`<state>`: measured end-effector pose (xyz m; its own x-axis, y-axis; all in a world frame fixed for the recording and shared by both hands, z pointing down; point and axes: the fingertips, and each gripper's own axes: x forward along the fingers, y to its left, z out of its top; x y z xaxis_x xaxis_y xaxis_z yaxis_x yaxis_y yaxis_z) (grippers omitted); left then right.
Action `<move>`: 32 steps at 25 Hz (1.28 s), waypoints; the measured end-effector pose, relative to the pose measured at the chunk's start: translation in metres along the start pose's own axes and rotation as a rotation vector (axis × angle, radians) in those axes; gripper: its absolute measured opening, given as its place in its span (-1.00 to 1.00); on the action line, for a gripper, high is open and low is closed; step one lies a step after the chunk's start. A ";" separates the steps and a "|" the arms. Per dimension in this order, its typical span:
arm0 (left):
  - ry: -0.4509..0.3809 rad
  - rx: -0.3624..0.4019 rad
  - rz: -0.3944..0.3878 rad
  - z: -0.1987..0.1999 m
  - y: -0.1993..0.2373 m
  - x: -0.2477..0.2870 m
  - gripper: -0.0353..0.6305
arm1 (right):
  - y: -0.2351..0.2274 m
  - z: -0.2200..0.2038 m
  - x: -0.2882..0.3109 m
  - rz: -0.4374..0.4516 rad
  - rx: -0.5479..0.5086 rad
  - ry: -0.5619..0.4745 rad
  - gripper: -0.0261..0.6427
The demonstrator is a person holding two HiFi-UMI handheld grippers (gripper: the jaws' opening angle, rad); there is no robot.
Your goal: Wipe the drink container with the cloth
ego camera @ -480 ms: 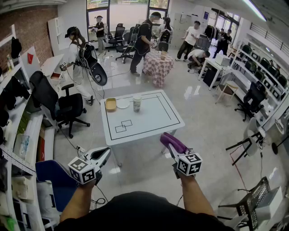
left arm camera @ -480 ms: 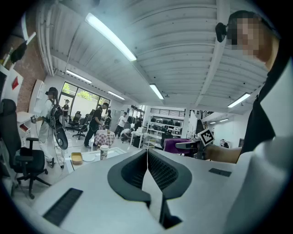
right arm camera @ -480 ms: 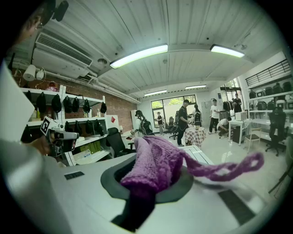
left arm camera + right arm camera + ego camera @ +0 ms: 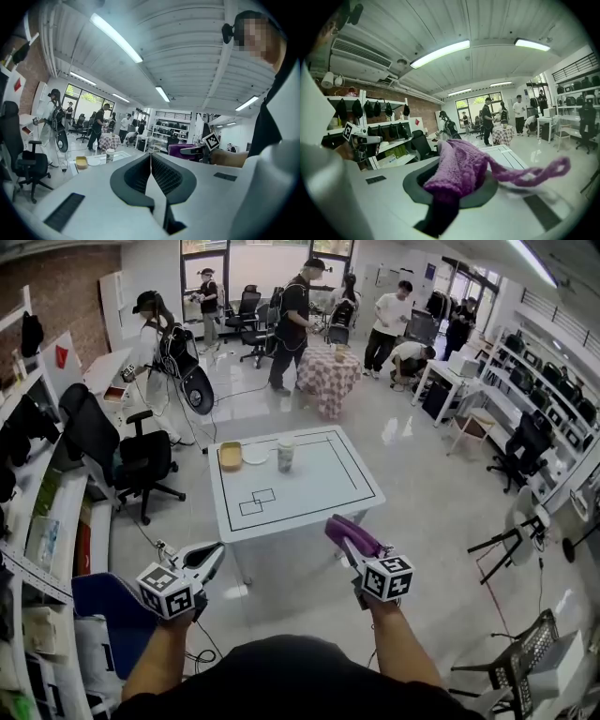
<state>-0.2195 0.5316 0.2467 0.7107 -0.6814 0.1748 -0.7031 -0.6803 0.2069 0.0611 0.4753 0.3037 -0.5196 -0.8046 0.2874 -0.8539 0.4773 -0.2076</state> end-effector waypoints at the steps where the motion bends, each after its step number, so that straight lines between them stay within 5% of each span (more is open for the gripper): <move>1: 0.002 -0.005 0.002 0.000 0.004 0.002 -0.82 | 0.000 -0.002 0.004 0.002 0.000 0.008 -0.66; 14: 0.041 -0.024 -0.009 0.000 0.072 0.094 -0.82 | -0.073 -0.010 0.088 -0.007 0.052 0.074 -0.66; 32: 0.070 -0.073 0.057 0.039 0.192 0.247 -0.82 | -0.193 0.038 0.268 0.077 0.037 0.168 -0.66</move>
<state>-0.1802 0.2220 0.2917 0.6709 -0.6965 0.2545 -0.7411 -0.6173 0.2641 0.0874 0.1539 0.3855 -0.5834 -0.6949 0.4205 -0.8116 0.5192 -0.2680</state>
